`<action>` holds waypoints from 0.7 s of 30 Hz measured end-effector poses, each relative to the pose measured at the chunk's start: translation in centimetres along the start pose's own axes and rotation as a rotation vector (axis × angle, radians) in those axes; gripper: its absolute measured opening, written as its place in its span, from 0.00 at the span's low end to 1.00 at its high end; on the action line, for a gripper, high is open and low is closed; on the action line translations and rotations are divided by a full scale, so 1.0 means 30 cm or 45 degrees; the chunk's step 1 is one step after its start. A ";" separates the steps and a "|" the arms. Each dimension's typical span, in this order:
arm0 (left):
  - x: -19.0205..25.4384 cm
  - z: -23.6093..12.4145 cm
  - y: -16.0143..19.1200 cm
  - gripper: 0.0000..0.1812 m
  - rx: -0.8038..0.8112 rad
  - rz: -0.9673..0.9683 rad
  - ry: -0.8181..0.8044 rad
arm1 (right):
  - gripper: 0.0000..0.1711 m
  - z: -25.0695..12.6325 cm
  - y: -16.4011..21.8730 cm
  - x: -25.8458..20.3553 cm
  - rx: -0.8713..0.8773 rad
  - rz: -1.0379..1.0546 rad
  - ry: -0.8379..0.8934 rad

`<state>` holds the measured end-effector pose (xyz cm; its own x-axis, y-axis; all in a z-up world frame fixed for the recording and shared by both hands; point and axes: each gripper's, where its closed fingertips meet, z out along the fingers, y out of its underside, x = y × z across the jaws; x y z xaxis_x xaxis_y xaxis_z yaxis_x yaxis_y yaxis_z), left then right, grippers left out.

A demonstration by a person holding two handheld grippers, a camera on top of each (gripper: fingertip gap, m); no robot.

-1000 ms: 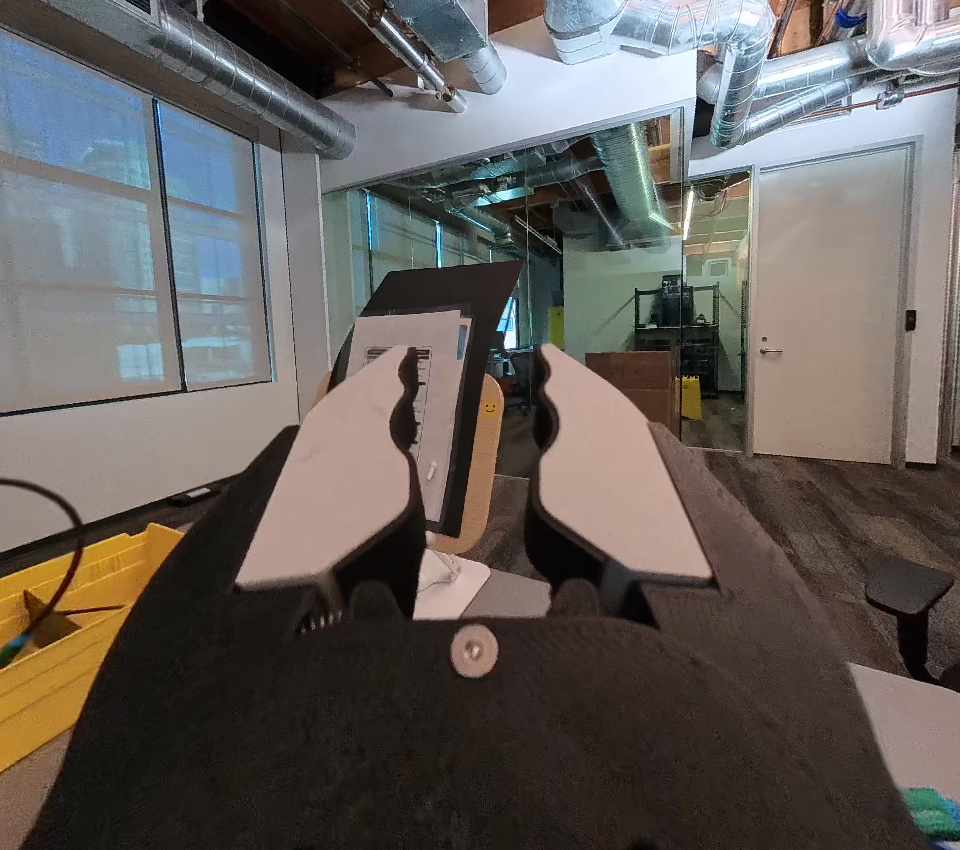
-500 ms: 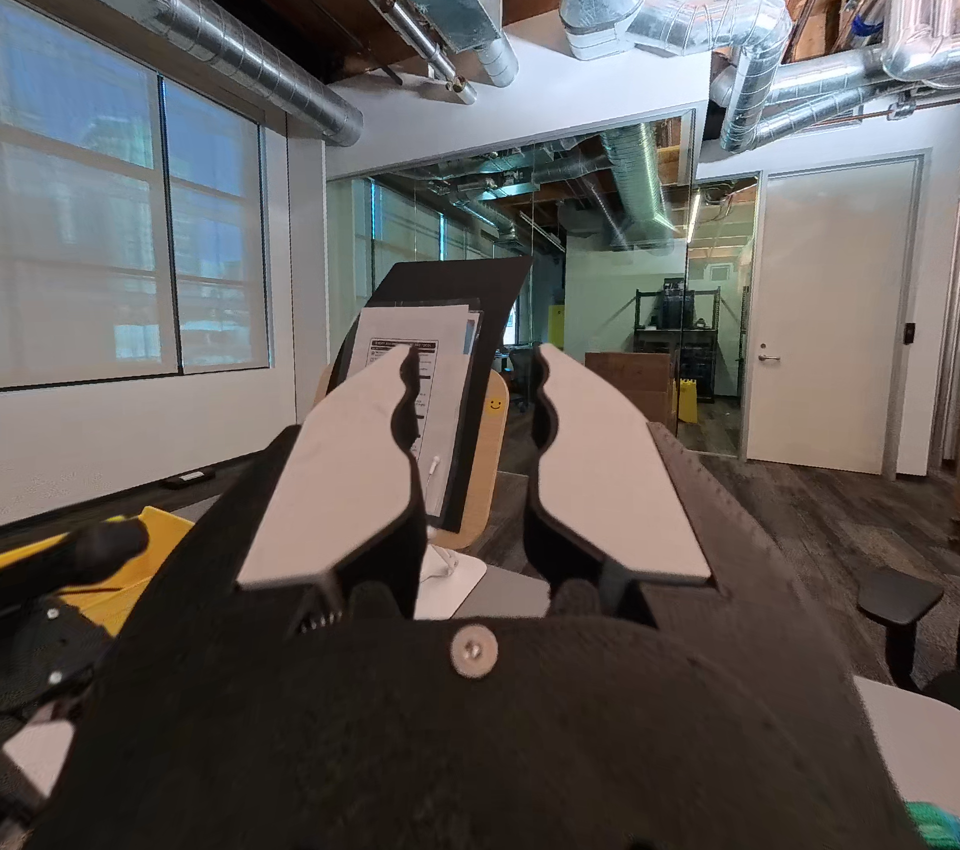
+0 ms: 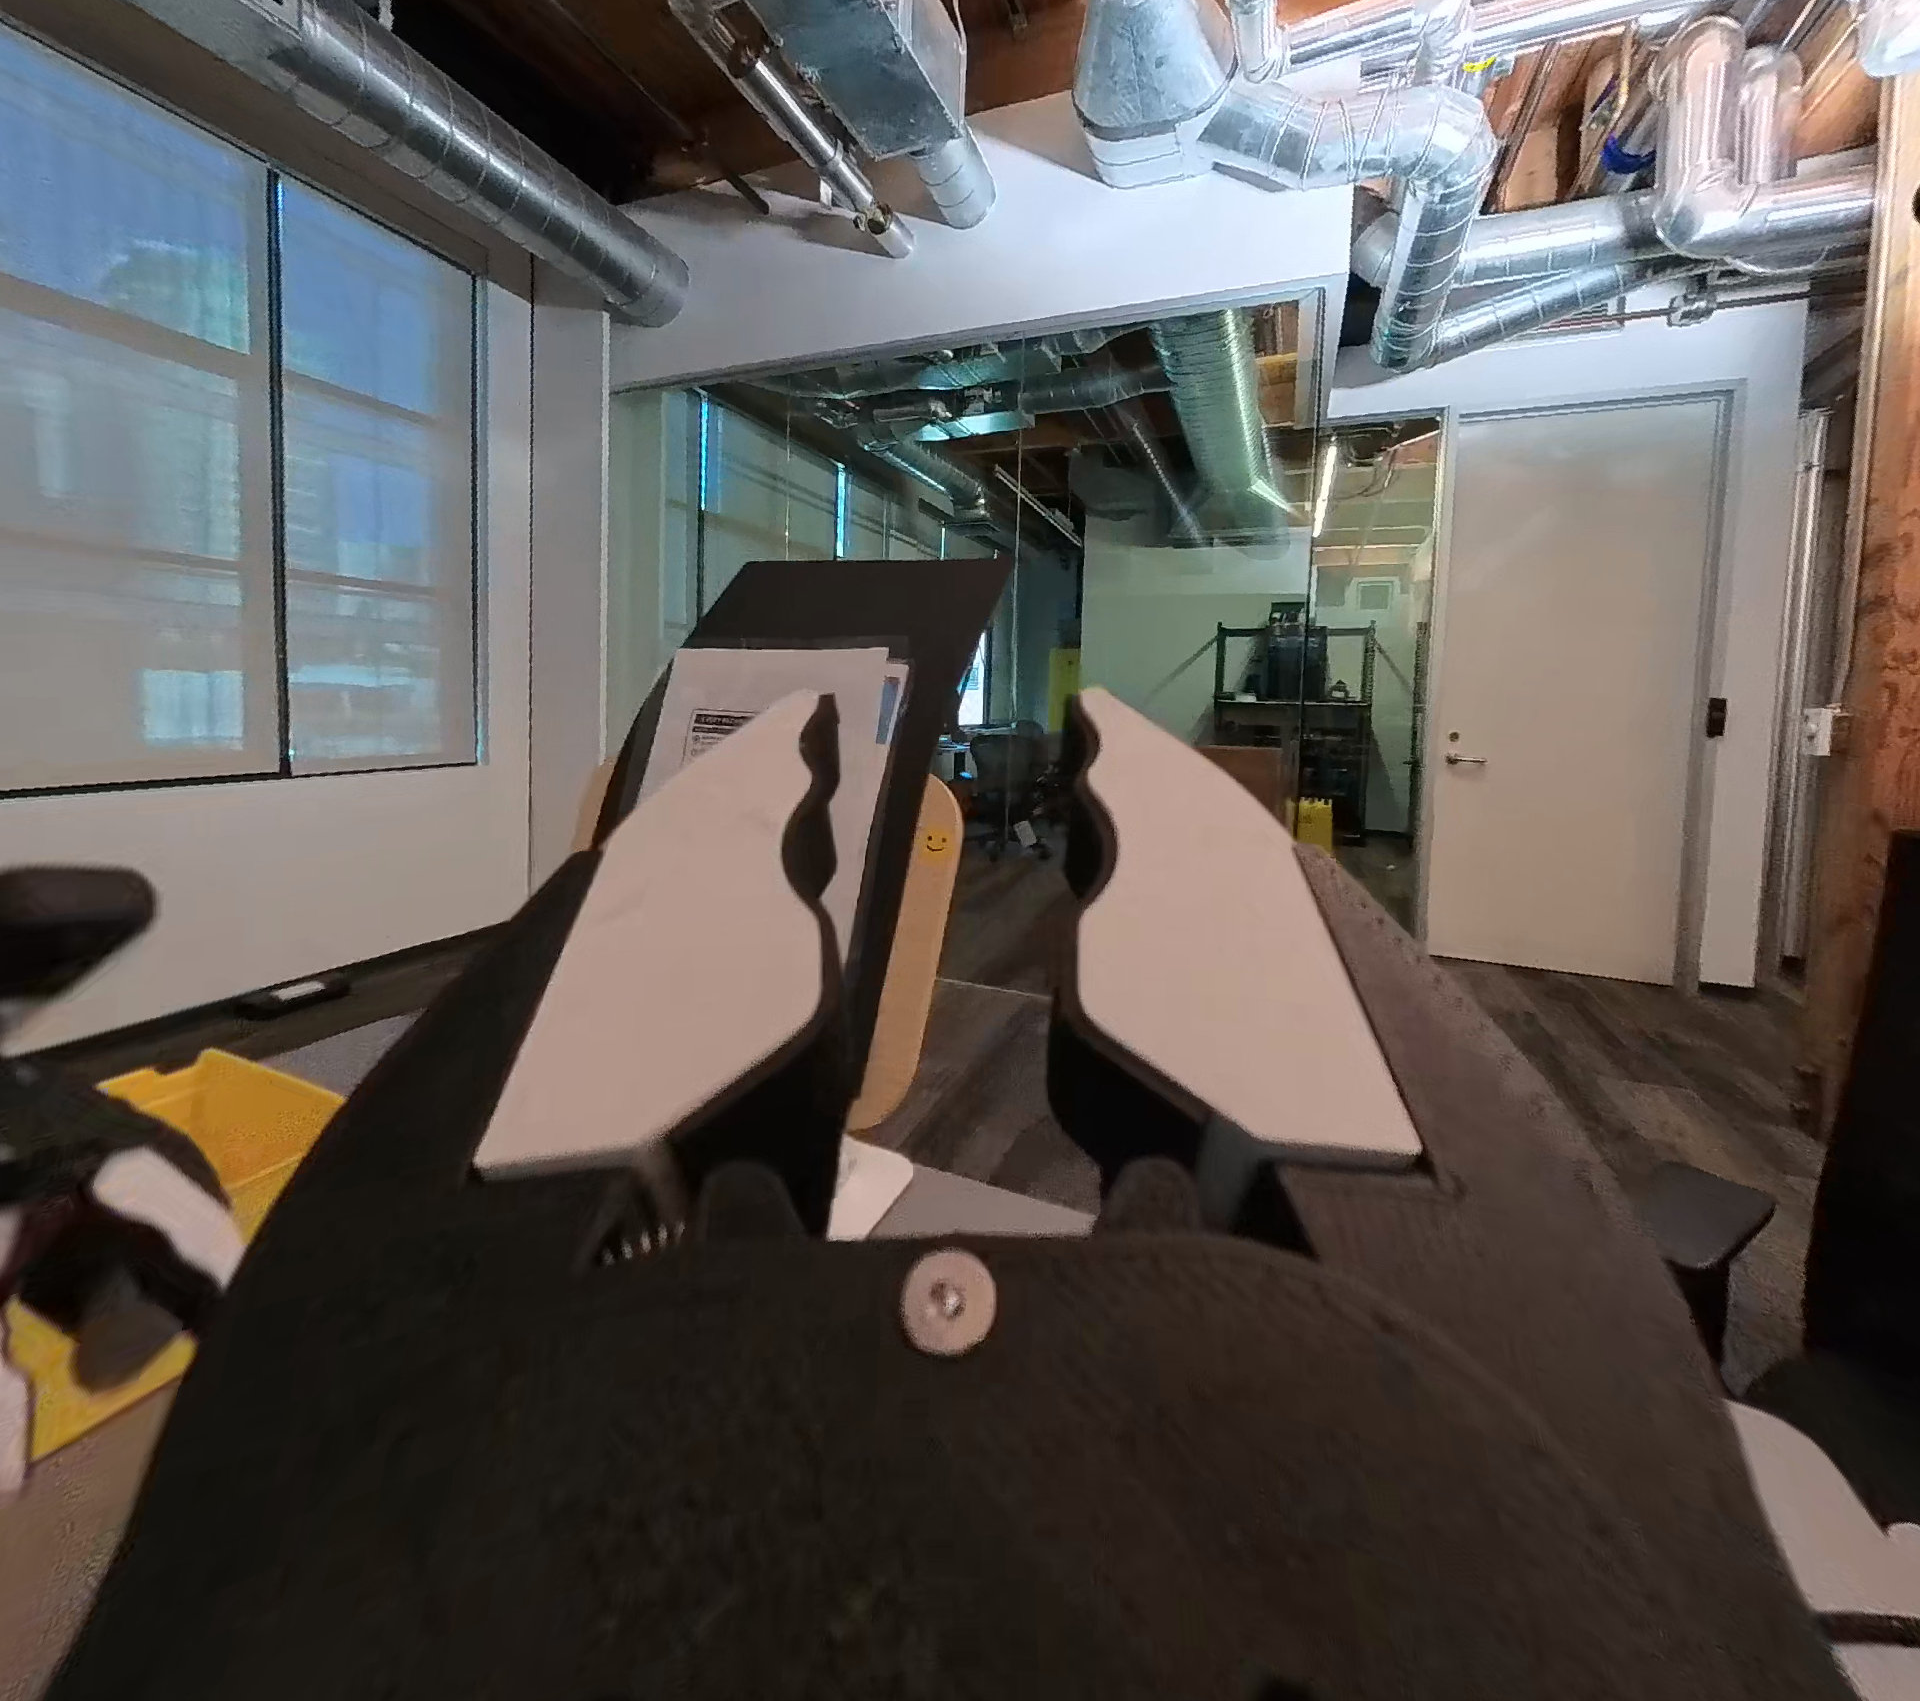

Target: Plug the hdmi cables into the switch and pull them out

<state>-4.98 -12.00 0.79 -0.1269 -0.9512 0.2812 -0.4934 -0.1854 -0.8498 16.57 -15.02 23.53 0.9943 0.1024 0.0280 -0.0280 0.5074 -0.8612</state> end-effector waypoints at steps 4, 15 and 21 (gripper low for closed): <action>-0.202 -0.469 -0.122 0.28 0.167 0.564 -0.617 | 0.24 -0.006 -0.004 0.032 0.021 0.002 0.031; -0.789 -0.892 0.465 0.19 -0.797 0.521 -0.870 | 0.23 0.005 0.064 0.097 -0.066 -0.031 0.124; -0.848 -0.834 0.622 0.20 -1.049 0.543 -0.667 | 0.23 -0.007 0.083 0.144 -0.100 -0.063 0.191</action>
<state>-32.47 14.92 -11.08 -0.1373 -0.9219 -0.3624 -0.9504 0.2256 -0.2139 20.81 -13.49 21.41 0.9986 -0.0529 0.0006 0.0238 0.4398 -0.8978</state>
